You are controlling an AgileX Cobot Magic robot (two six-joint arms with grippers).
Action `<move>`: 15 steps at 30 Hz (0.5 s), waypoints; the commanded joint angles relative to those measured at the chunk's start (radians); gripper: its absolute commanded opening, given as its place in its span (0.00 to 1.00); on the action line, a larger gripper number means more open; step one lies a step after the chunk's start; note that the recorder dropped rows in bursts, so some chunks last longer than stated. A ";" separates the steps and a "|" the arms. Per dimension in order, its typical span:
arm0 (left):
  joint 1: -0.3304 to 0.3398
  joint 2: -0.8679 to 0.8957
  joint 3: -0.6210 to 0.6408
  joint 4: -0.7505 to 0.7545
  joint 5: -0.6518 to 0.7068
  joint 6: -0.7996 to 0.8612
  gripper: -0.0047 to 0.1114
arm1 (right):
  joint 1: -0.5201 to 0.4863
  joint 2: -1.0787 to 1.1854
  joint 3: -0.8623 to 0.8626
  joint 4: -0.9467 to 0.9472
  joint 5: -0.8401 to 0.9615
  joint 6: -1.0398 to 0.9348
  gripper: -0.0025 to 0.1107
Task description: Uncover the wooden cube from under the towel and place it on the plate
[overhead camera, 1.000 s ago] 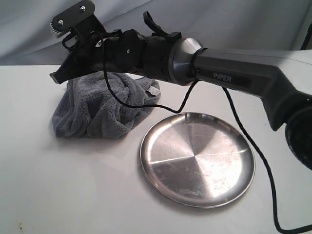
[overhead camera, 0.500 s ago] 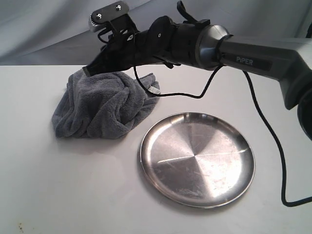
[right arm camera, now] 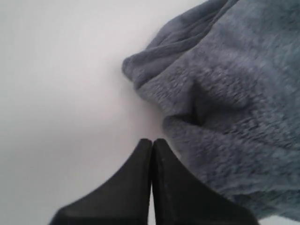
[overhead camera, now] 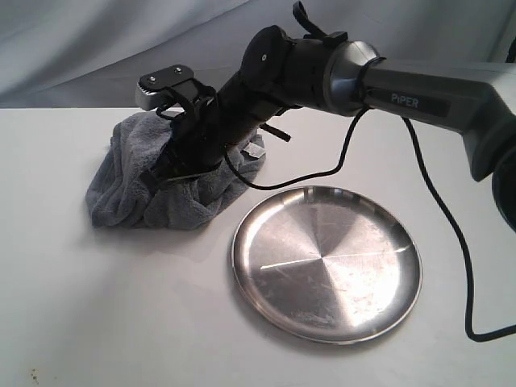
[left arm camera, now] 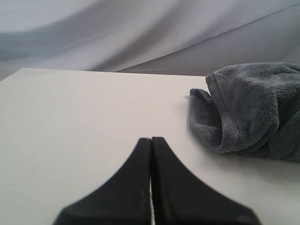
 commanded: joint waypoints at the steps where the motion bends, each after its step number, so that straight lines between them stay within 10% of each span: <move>1: 0.001 -0.004 0.004 0.000 -0.007 -0.004 0.04 | -0.001 -0.003 -0.001 0.149 0.138 -0.097 0.02; 15: 0.001 -0.004 0.004 0.000 -0.007 -0.004 0.04 | -0.001 -0.003 -0.001 0.794 0.009 -0.665 0.02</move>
